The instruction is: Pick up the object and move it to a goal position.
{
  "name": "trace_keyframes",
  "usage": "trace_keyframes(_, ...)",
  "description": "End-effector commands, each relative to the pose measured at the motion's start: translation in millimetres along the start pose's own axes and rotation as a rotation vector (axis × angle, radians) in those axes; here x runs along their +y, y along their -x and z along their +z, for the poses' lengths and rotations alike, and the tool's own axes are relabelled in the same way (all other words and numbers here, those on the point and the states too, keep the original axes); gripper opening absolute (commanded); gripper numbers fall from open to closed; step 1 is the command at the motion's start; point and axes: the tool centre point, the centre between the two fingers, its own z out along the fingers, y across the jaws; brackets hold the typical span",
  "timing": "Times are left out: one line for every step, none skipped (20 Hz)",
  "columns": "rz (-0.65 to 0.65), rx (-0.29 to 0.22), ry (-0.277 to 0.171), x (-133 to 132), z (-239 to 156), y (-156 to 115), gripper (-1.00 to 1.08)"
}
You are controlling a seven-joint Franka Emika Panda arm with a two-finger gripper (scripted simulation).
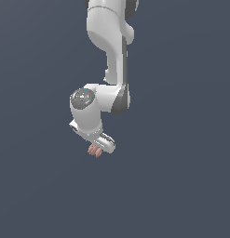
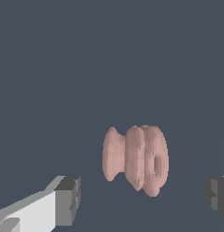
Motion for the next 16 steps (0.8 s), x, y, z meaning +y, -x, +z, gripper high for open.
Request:
trace_keyframes(0.022,0.003,0.002,3.9,2.8,-3.8,1.00)
trace_keyframes(0.026,0.003,0.002,4.6,3.3,-4.3,1.00)
trace_keyframes(0.027,0.003,0.002,4.9,3.4,-4.5,1.00)
trace_keyframes(0.021,0.002,0.002,4.3,2.9,-3.5,1.00)
trace_keyframes(0.021,0.002,0.002,4.3,3.3,-3.5,1.00)
trace_keyframes(0.021,0.002,0.002,4.2,4.6,-3.4,1.00)
trace_keyframes(0.021,0.002,0.002,4.1,6.7,-3.4,1.00)
trace_keyframes(0.022,0.002,0.002,4.5,9.5,-3.5,1.00)
trace_keyframes(0.022,0.002,0.002,4.3,13.3,-3.4,1.00)
trace_keyframes(0.023,0.002,0.002,4.7,17.7,-3.4,1.00)
trace_keyframes(0.024,0.002,0.002,4.9,23.0,-3.4,1.00)
trace_keyframes(0.024,0.002,0.002,5.0,29.1,-3.3,1.00)
trace_keyframes(0.025,0.003,0.002,5.3,35.2,-3.3,1.00)
trace_keyframes(0.026,0.003,0.002,5.5,40.4,-3.2,1.00)
trace_keyframes(0.027,0.003,0.002,5.7,44.8,-3.2,1.00)
trace_keyframes(0.027,0.003,0.002,5.5,48.4,-3.2,1.00)
